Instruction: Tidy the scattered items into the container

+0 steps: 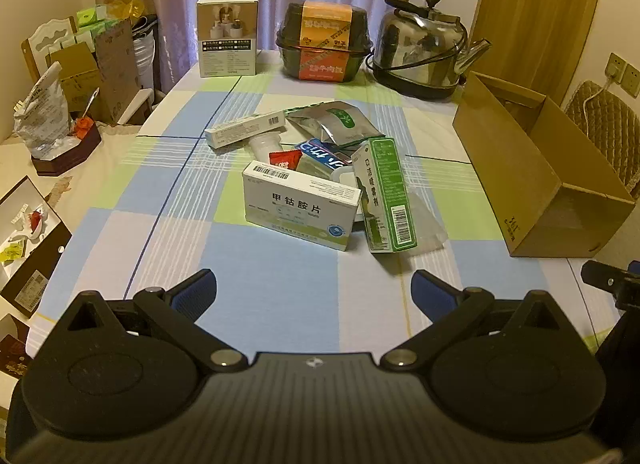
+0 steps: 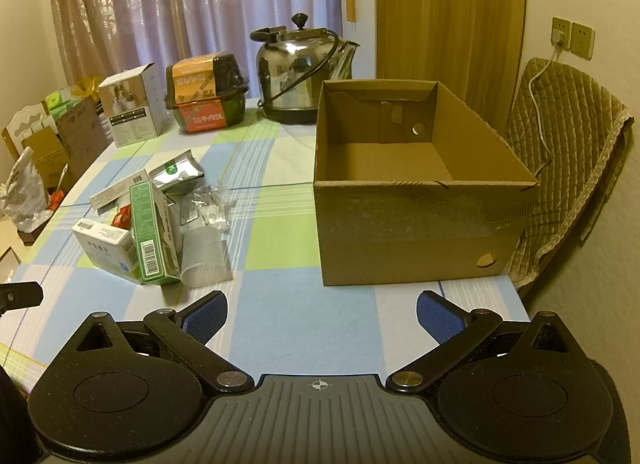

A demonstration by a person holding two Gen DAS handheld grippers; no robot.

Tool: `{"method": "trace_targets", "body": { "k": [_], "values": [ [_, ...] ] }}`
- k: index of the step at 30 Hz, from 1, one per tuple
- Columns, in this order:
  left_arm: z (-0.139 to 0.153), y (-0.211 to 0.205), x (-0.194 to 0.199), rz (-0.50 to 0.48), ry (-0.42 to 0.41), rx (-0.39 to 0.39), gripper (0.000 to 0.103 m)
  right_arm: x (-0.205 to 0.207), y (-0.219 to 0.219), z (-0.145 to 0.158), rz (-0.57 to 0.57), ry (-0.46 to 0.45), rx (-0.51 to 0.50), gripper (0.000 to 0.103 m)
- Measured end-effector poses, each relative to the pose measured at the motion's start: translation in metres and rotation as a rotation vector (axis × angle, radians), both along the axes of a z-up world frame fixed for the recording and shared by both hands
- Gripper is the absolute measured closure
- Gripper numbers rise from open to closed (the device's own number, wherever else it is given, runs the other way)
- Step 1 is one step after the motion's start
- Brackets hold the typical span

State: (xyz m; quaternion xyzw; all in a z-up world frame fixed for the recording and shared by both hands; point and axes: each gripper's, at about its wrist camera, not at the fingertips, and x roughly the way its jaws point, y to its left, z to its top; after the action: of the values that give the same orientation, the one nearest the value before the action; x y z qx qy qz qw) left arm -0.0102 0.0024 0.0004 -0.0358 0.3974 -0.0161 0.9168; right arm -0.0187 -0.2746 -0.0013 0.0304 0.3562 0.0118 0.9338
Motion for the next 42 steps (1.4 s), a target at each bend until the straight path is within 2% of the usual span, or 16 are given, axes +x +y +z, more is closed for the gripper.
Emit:
{"method": "trace_targets", "body": {
  "k": [42],
  "values": [
    [-0.0041,-0.0001,-0.0009,0.004,0.017,-0.012,0.001,0.0009,-0.0013,-0.0016,-0.003,0.011,0.0,0.0]
  ]
}}
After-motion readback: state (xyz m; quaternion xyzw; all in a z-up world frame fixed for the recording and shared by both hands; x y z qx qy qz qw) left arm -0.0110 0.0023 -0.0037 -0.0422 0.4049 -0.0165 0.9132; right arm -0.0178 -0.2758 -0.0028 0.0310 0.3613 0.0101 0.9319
